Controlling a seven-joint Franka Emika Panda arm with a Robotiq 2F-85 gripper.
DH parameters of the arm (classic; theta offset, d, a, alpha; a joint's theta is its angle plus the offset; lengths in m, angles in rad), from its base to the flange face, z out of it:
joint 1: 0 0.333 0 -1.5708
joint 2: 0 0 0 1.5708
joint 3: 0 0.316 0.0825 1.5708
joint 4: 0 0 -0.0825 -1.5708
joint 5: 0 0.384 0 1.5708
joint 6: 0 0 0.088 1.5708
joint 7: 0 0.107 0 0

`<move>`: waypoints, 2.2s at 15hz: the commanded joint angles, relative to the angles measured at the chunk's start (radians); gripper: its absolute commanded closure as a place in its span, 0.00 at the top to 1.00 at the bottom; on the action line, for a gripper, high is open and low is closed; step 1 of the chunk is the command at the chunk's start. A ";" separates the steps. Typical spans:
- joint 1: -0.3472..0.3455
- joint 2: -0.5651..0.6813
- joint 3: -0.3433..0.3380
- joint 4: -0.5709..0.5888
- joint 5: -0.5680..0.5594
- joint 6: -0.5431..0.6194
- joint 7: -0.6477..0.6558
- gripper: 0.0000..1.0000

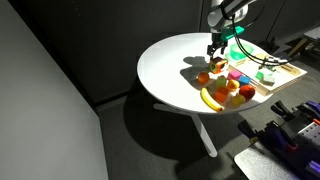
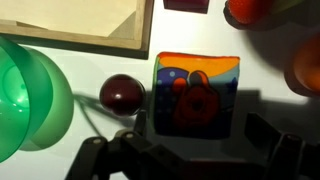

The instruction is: Put the orange pushy cube in the crate

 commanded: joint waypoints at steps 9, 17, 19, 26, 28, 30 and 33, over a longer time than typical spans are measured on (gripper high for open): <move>-0.012 -0.045 0.009 -0.108 -0.008 0.043 -0.010 1.00; -0.039 -0.041 0.033 -0.130 0.010 0.032 -0.059 0.75; -0.049 -0.042 0.040 -0.134 0.014 0.028 -0.074 0.66; -0.065 -0.059 0.049 -0.147 0.013 0.029 -0.097 0.28; -0.066 -0.066 0.047 -0.154 0.012 0.035 -0.096 0.20; -0.067 -0.080 0.046 -0.165 0.011 0.046 -0.095 0.17; -0.068 -0.091 0.045 -0.174 0.011 0.049 -0.095 0.13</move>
